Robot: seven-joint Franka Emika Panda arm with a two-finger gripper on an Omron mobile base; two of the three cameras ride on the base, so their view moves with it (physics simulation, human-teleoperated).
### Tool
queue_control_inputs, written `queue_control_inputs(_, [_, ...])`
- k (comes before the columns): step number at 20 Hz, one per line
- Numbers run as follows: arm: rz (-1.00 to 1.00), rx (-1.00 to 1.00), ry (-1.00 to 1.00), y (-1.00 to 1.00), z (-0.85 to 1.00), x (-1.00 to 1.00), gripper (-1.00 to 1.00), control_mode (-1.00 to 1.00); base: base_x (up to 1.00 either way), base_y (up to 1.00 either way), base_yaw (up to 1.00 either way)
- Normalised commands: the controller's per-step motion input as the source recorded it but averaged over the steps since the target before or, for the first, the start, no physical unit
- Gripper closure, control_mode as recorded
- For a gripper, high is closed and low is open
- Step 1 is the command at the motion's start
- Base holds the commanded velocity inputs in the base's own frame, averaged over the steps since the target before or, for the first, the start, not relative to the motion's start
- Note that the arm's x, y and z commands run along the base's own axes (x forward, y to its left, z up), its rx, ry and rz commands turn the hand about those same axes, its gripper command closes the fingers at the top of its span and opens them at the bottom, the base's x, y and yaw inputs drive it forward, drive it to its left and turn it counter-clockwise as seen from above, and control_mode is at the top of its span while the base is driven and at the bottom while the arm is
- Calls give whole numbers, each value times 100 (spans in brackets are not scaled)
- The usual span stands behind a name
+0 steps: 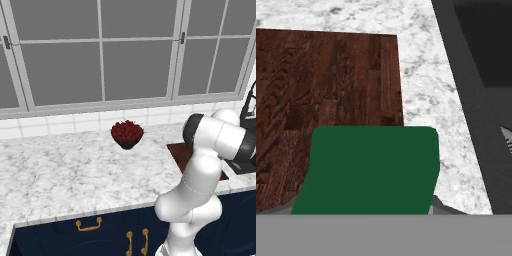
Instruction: Pick up the sponge from the counter and clean the cutting board by briefly scrubbing or pressing down on the cutting board. Once finished, release the sponge.
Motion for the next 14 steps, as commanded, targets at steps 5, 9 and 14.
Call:
queue_control_inputs(5, [0,0,0,0,-3,-64,100,-100,0,0,0])
queue_control_inputs(9, [0,0,1,0,0,-68,100,-100,0,0,0])
queue_control_inputs(14, [0,0,5,0,0,-61,100,-100,0,0,0])
